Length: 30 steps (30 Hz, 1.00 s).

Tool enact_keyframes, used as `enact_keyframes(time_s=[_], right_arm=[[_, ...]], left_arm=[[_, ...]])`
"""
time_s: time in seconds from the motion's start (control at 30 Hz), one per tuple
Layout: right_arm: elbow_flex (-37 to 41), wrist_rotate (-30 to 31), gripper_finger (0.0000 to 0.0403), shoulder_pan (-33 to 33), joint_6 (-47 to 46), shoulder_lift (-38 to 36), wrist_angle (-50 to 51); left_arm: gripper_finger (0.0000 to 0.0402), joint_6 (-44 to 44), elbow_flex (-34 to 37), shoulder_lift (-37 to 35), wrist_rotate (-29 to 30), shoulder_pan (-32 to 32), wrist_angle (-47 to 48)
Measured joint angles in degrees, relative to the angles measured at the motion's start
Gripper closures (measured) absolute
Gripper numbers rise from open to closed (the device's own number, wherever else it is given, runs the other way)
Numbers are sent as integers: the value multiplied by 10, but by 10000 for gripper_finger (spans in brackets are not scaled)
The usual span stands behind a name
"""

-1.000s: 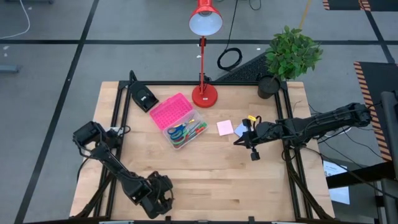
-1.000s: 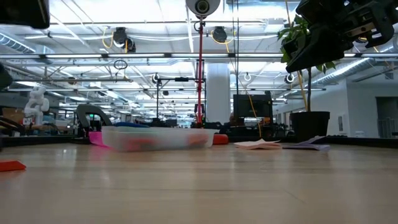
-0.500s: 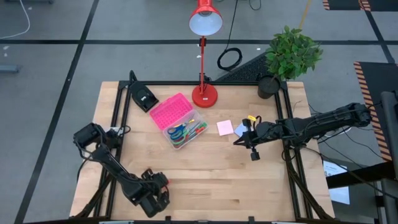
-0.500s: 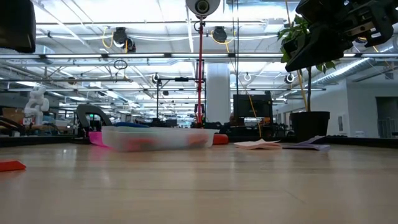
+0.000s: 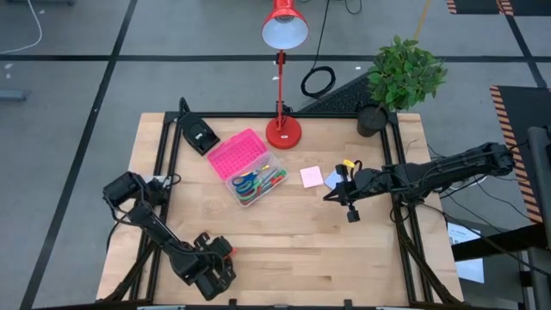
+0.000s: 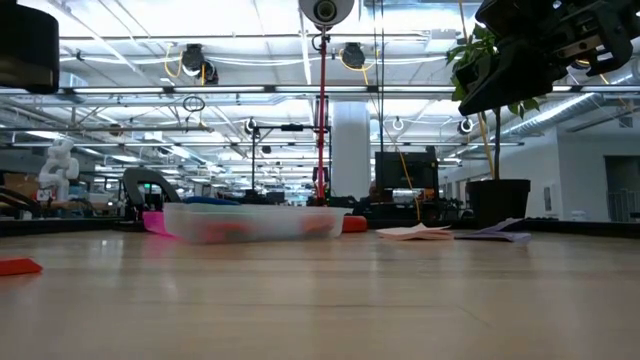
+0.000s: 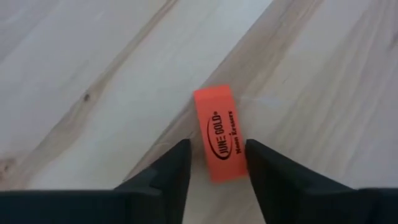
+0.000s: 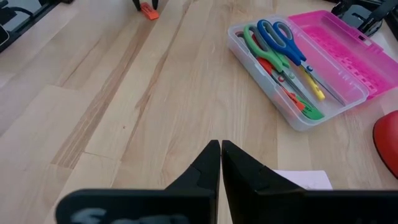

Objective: Pack school essentials
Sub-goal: Put the orange eraser into the pink supply box

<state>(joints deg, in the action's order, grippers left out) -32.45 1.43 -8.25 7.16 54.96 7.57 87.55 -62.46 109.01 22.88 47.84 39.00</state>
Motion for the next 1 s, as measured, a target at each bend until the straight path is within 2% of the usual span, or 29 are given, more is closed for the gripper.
enact_keyframes(time_s=[0.2,0.33,0.93,1.0], right_arm=[[0,0,394,0,0,0,0],[0,0,394,0,0,0,0],[0,0,394,0,-3,0,0],[0,0,394,0,-3,0,0]], left_arm=[[300,-15,1,1,-1,-4,2],[320,-17,1,1,1,-4,2],[317,-27,3,-16,8,-5,4],[317,-33,5,-21,25,-8,11]])
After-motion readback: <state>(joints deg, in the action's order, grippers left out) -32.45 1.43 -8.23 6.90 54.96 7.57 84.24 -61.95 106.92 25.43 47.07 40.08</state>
